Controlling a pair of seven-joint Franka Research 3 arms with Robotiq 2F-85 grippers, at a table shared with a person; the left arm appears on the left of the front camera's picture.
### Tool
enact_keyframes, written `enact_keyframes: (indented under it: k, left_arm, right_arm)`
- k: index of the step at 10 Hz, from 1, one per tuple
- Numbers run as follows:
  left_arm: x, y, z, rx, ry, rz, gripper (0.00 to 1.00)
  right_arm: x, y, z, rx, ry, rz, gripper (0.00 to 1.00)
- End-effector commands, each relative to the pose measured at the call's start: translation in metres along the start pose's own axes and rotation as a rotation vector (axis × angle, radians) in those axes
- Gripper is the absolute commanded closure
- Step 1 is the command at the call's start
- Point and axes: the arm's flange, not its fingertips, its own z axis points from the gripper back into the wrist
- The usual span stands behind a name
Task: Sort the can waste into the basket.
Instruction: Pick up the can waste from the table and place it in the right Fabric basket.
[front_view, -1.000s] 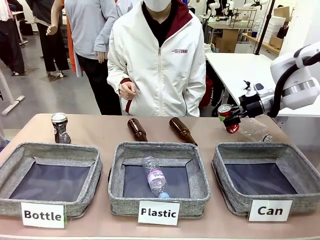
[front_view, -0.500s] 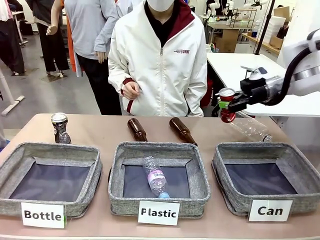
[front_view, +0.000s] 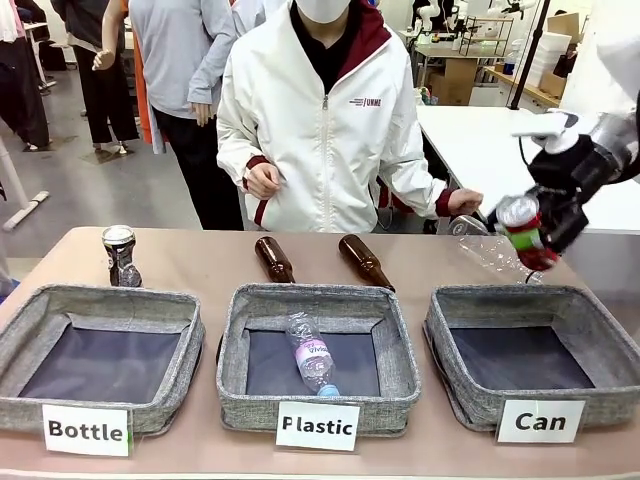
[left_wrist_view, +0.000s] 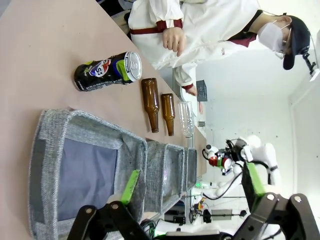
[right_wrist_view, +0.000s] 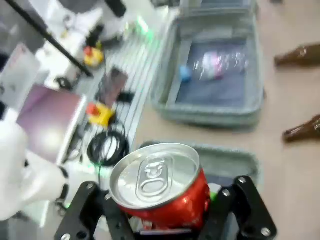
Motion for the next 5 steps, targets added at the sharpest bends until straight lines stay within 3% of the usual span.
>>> enact_keyframes:
  k: [1, 2, 3, 5]
  left_arm:
    - [-0.003, 0.001, 0.002, 0.001, 0.013, -0.018, 0.0]
    - [-0.003, 0.001, 0.002, 0.001, 0.013, -0.018, 0.0]
    - [-0.003, 0.001, 0.002, 0.001, 0.013, -0.018, 0.0]
    - [-0.003, 0.001, 0.002, 0.001, 0.013, -0.018, 0.0]
  right_arm:
    - [0.013, 0.028, -0.061, -0.094, 0.366, -0.206, 1.0]
    - [0.011, 0.042, -0.077, -0.144, 0.483, -0.354, 1.0]
    - [0.01, 0.05, -0.087, -0.141, 0.536, -0.392, 1.0]
    - [0.009, 0.053, -0.09, -0.138, 0.557, -0.417, 1.0]
